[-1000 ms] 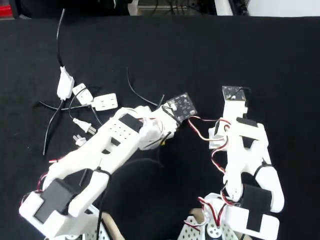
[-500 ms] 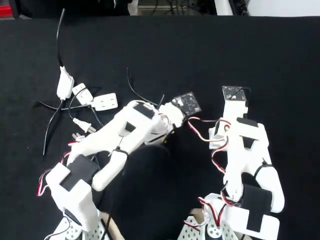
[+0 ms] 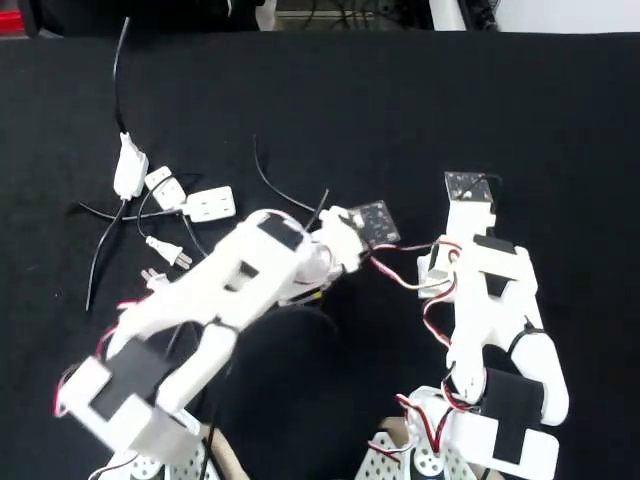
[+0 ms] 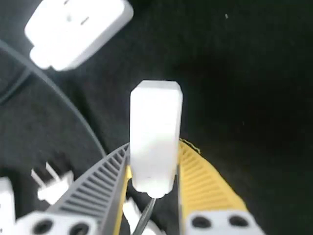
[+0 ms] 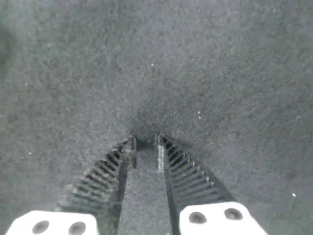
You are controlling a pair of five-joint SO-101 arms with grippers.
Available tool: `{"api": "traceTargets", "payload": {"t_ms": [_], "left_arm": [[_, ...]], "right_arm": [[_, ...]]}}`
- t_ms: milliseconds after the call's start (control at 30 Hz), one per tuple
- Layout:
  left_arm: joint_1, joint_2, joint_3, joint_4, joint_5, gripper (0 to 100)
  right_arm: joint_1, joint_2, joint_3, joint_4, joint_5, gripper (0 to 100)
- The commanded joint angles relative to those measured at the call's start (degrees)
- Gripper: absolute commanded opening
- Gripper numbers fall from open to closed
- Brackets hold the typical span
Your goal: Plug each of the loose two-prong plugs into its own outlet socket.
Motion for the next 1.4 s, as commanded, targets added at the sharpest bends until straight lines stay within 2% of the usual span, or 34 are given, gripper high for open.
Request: {"api": "traceTargets", "payload": {"t_ms": [0, 133, 300, 400, 533, 600, 700, 867, 1133, 1300, 1367], "left_arm": [[2.24, -10.2, 6.2, 0.53, 0.18, 4], [2.95, -19.25, 13.05, 2.9, -0.09, 4], [-5.49, -32.0, 21.58, 4.57, -3.08, 5], [-6.81, -37.27, 26.59, 4.57, -5.27, 7], [-4.53, -42.64, 31.87, 4.92, -5.1, 16], [-3.3, -44.75, 33.8, 5.1, -4.57, 18], [-1.8, -47.74, 36.09, 5.36, -2.2, 19], [3.12, -53.45, 35.03, 14.59, -0.62, 19], [11.82, -63.12, 42.59, 15.91, 5.27, 19], [12.18, -66.55, 43.03, 16.88, 5.36, 19], [8.66, -68.13, 41.19, 17.49, 5.36, 18]], "right_arm": [[-0.62, -0.31, -1.27, 0.26, 0.0, 8.3], [-0.62, -0.4, -1.27, 0.26, 0.0, 8.3], [-0.79, -0.4, -1.27, 0.35, 0.0, 8.3], [-0.79, -0.4, -1.19, 0.35, 0.0, 8.3], [-0.79, -0.31, -1.19, 0.35, 0.0, 8.4], [-0.79, -0.13, -1.19, 0.18, 0.0, 8.4], [-0.79, -0.04, -1.19, 0.09, 0.0, 8.3], [-0.88, -0.04, -1.19, 0.0, 0.0, 8.4], [-0.88, 0.04, -1.36, -0.26, 0.0, 8.4], [-0.88, 0.04, -1.1, -1.05, 0.0, 8.3], [-0.88, 0.04, -1.1, -1.14, 0.0, 8.3]]}}
